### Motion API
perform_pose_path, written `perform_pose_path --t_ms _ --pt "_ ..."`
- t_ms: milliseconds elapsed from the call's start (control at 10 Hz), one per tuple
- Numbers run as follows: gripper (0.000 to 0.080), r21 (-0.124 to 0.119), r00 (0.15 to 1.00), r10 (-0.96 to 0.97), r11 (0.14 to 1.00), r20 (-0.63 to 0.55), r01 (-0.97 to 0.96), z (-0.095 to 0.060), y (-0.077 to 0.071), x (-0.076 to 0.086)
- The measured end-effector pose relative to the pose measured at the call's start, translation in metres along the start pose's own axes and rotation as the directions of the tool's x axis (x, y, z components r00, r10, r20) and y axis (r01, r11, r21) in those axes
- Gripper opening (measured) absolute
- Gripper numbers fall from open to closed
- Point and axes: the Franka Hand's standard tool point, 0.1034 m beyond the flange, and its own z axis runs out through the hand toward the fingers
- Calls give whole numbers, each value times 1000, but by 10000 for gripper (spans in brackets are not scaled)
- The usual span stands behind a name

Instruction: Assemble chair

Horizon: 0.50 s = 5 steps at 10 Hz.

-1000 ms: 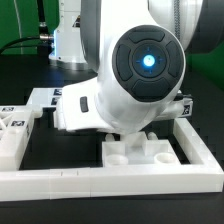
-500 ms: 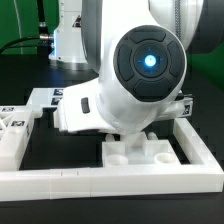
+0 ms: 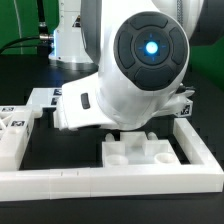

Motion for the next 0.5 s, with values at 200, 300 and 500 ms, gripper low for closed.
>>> perform_pose_path --t_ms 200,300,500 --pt "289 7 1000 -6 1000 -6 6 -19 -9 -15" --pt "291 13 1000 -6 1000 -18 6 -29 -10 -21" --pt "291 10 999 -6 1000 -47 6 -29 -9 -14"
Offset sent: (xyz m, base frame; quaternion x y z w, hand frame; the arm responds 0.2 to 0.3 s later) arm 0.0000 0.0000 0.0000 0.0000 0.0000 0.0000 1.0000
